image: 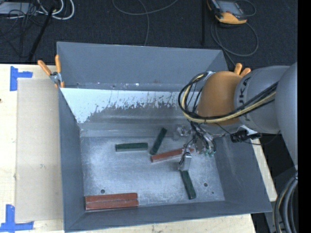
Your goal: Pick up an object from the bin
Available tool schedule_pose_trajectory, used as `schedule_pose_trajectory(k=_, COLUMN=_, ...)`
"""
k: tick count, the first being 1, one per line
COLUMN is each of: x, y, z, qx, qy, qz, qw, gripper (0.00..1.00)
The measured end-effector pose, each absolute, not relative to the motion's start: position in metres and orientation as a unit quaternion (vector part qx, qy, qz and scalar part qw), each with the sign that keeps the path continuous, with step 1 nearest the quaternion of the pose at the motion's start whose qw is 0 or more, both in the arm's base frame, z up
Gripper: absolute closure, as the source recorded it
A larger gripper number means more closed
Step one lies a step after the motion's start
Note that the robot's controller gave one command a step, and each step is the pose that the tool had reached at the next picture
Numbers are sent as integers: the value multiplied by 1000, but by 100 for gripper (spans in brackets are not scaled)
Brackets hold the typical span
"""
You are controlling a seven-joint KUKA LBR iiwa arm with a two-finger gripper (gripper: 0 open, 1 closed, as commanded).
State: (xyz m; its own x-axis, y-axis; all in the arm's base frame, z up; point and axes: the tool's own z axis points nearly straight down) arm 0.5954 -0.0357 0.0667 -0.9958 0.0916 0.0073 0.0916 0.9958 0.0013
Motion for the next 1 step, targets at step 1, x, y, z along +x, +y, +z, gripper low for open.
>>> schedule_pose_trajectory(k=1, x=596, y=-36, z=70, qx=-45, qy=-999, qz=0, qw=0, gripper=100)
